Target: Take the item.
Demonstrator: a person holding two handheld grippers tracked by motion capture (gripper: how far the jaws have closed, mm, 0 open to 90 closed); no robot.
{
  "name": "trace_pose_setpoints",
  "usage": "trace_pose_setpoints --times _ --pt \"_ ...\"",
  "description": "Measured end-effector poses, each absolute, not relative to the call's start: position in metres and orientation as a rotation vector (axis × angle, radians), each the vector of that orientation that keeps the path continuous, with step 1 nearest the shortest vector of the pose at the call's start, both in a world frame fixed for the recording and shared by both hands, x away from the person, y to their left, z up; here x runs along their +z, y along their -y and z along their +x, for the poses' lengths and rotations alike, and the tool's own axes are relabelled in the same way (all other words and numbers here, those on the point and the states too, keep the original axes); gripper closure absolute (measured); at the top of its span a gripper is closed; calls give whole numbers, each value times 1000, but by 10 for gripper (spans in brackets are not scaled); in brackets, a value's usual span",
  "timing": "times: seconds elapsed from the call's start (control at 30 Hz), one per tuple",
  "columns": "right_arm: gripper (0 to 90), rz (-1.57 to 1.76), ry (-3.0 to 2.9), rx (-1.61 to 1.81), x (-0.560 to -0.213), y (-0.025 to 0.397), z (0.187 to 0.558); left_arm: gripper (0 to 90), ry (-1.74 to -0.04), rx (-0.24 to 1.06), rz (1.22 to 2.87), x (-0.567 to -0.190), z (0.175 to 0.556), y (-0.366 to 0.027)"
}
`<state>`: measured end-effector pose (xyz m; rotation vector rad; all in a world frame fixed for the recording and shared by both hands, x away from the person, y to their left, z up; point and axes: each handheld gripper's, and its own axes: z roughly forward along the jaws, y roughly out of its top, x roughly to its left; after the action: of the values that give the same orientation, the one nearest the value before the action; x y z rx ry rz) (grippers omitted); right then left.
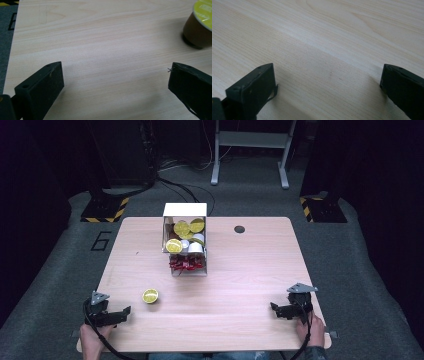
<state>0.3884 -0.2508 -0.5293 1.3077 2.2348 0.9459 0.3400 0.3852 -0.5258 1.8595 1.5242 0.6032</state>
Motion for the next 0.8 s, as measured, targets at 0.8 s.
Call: trace_pose_setpoints --times 0.8 --pt "0 1306 -2235 947 -529 251 388 0 -1351 509 1871 -492 343 -351"
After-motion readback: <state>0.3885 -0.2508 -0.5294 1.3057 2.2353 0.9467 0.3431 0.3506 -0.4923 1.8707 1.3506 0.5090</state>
